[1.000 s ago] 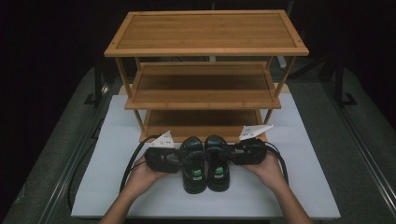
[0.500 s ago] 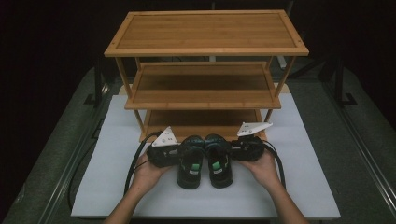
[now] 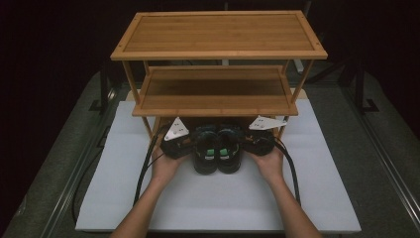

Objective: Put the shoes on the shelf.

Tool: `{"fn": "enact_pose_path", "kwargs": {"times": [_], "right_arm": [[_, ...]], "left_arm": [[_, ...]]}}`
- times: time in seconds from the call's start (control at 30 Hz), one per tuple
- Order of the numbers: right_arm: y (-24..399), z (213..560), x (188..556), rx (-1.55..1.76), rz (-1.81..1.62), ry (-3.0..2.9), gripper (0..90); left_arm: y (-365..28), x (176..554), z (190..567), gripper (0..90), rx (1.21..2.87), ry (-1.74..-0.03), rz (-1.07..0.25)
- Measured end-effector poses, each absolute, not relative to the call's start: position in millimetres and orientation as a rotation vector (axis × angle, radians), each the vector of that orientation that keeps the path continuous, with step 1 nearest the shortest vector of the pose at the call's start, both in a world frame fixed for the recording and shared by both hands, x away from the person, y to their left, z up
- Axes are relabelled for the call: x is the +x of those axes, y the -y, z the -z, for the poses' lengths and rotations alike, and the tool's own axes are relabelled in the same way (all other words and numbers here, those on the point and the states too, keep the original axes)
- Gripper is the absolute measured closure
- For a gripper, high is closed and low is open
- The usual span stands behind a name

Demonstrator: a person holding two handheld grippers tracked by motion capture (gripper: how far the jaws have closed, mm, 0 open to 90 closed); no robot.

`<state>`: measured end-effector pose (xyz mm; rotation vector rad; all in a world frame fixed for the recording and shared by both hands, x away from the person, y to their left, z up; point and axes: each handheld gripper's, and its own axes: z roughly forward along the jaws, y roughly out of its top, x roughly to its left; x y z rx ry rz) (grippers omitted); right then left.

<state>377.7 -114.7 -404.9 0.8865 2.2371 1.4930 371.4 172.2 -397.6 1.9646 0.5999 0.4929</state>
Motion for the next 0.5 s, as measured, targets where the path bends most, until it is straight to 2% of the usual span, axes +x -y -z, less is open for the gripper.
{"fn": "enact_pose_path", "kwargs": {"times": [0.1,0.5], "right_arm": [[113.0,410.0,379.6,0.886,-1.477,-2.245,69.4],[117.7,414.1,381.8,0.884,-1.467,-2.328,67.7]], "left_arm": [[-170.8,374.3,403.6,71.1,1.971,-0.598,-0.509],[-174.0,374.4,414.1,69.5,1.999,-0.566,-0.42]]}}
